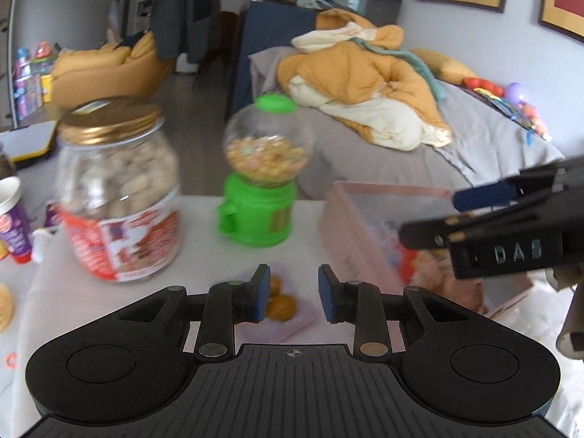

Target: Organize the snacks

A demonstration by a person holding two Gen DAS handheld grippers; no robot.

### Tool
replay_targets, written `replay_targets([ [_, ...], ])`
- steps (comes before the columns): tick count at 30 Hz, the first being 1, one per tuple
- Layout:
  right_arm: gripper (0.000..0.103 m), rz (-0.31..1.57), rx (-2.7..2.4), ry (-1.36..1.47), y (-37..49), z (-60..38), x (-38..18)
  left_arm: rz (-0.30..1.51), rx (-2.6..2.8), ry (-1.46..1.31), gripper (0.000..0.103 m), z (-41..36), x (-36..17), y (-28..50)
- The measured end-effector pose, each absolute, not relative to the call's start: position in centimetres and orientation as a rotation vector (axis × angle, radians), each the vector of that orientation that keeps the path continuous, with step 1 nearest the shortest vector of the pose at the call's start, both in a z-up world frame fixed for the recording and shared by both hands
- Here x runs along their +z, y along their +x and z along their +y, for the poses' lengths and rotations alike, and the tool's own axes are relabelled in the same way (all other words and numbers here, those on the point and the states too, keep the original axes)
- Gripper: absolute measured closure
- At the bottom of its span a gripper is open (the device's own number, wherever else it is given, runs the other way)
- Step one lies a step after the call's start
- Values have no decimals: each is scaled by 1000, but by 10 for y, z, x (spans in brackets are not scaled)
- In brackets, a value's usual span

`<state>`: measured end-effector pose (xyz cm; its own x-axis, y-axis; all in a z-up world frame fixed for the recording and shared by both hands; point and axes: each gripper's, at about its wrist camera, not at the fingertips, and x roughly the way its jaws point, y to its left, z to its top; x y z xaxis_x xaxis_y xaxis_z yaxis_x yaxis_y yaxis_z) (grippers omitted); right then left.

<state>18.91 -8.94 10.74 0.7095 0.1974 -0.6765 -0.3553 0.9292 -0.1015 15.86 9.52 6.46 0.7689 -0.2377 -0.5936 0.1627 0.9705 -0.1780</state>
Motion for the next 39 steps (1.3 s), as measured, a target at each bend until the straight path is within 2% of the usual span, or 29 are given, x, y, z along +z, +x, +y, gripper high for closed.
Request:
replay_targets([
  [10,32,886,456,-111,237,1,79,732,-13,-236,71,181,37,99],
  [16,32,929,395,-259,256,50,40,770,11,-255,71,189,23,68],
  [19,32,979,365,-216,262,50,26,767,11,-252,71,190,20,66],
  [21,34,986,384,-186,253,45,27,765,14,-247,71,190,20,68],
  [22,43,981,406,-199,245,44,28,766,15,-244,71,190,19,68],
  [23,45,969,432,-225,235,45,29,767,17,-241,71,189,19,68],
  [32,45,953,697,-334,141,40,27,772,39,-240,71,186,19,60],
  [39,45,881,676,-337,112,6,36,823,-2,-232,71,167,24,38],
])
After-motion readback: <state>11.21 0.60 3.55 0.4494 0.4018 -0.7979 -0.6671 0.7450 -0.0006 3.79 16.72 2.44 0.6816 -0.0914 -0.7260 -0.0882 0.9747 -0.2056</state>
